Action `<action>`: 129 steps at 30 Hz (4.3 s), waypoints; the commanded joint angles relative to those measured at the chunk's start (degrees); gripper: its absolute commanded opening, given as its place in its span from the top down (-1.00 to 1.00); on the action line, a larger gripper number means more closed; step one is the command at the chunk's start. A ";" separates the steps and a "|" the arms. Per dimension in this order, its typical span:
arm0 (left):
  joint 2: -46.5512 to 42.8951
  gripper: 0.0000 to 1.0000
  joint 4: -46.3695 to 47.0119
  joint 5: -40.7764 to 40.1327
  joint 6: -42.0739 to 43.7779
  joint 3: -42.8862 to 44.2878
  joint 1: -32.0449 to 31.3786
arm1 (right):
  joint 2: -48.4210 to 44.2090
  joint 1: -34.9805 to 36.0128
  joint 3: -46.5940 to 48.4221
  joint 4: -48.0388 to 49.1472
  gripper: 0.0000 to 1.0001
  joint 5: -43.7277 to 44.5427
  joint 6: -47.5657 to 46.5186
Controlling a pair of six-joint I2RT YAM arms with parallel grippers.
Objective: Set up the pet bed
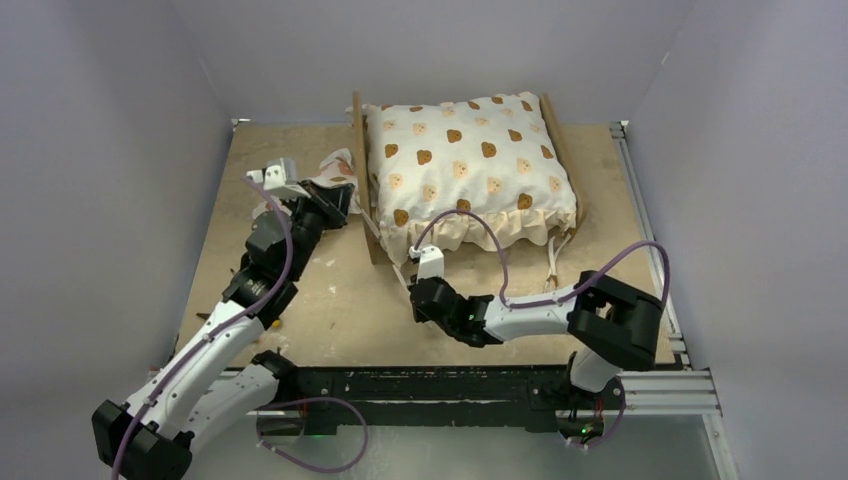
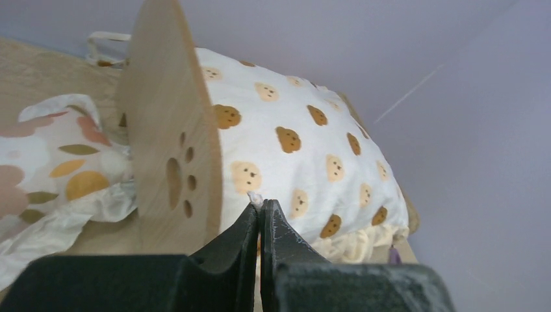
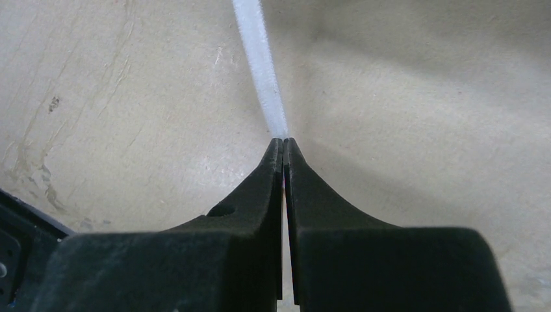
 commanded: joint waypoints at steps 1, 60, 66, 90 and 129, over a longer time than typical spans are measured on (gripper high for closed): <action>3.06 1.00 4.16 9.43 4.02 6.59 -2.15 | 3.60 0.15 1.86 1.83 1.00 -3.29 -1.73; 21.28 1.00 -2.29 0.41 18.32 28.00 -6.72 | 21.70 -6.70 0.00 40.57 1.00 -18.10 -6.63; 24.88 1.00 -4.70 -9.23 23.04 35.01 -6.59 | 24.21 -6.68 2.47 36.63 1.00 -17.58 -6.45; 28.73 1.00 -6.03 -26.26 29.83 39.54 -6.53 | 25.83 -9.12 10.12 19.15 1.00 -15.83 -3.22; 33.80 1.00 -13.35 -17.88 21.21 44.49 3.30 | 24.68 -12.58 13.81 14.27 1.00 -21.38 -3.53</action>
